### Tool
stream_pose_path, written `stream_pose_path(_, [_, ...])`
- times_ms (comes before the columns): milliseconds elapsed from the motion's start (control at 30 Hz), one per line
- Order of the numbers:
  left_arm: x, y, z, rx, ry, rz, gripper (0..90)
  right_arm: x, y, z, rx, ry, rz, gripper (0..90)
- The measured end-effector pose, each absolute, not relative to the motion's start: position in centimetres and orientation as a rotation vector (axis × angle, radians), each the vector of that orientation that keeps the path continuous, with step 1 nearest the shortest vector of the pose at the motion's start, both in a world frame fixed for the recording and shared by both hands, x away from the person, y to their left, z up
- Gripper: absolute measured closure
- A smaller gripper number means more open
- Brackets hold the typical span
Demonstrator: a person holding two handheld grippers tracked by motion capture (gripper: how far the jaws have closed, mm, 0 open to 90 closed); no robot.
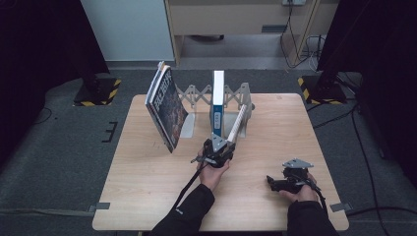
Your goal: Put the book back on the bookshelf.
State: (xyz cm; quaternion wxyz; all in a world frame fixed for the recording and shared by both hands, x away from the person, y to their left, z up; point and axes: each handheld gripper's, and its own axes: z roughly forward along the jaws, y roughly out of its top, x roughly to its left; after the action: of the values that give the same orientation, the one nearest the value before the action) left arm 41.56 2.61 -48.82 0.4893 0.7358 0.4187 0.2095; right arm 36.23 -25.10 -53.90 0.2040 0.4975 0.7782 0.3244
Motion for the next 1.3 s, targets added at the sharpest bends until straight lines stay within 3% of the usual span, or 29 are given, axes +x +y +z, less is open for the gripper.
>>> stream_pose_path(467, [44.7,0.0,-48.9,1.787,1.015,0.472,61.0,36.2,-25.1,-53.9,1.393,2.172,0.902,2.1])
stream_pose_path(667, [44.5,0.3,-49.0,1.832,0.945,0.430,56.2,36.2,-25.1,-53.9,1.393,2.172,0.902,2.1])
stream_pose_path(900, [44.2,0.2,-48.8,1.846,0.942,0.428,62.1,36.2,-25.0,-53.9,1.393,2.170,0.902,1.9])
stream_pose_path(1300, [46.5,-1.1,-48.6,1.857,0.960,0.458,62.4,36.2,-25.0,-53.9,1.391,2.170,0.903,1.8])
